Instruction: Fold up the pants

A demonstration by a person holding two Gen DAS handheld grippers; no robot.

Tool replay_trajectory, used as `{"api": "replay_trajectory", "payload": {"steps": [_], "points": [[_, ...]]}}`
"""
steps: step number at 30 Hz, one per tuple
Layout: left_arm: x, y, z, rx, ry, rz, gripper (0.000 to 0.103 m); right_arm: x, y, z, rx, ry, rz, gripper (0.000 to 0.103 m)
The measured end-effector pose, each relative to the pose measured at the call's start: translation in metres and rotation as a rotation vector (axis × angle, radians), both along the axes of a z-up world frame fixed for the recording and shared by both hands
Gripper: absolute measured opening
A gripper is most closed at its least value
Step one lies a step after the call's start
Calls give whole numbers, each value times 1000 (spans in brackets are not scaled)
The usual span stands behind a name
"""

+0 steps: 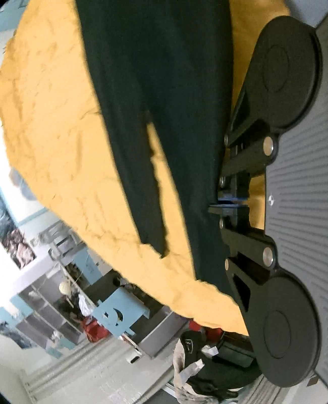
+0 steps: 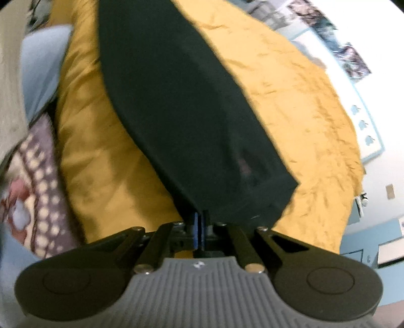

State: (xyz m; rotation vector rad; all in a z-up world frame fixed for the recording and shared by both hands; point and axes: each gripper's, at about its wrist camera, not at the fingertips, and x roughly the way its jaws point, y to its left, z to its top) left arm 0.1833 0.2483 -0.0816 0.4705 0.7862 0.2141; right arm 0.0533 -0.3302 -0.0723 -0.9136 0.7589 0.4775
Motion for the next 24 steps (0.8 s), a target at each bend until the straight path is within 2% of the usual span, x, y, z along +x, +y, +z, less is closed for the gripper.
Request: {"api": "replay_trajectory", "payload": {"steps": [7,12,15,18,24], "points": [[47,-13,29,14,-49,50,2,58,-13,45,109,-68,-96,0],[92,-21,44,32,-50,83,1,118,-22,55,140,-87,-131,0],[124,-23,47,34,-24,104,1,163,-27,52,163,-61,-172,0],[150,-30,38,69,12,107,1,207,-32,45,182,-30,-190,0],[205,-37,8,102,103,136,1,285,-36,4,200,47,-237,0]]}}
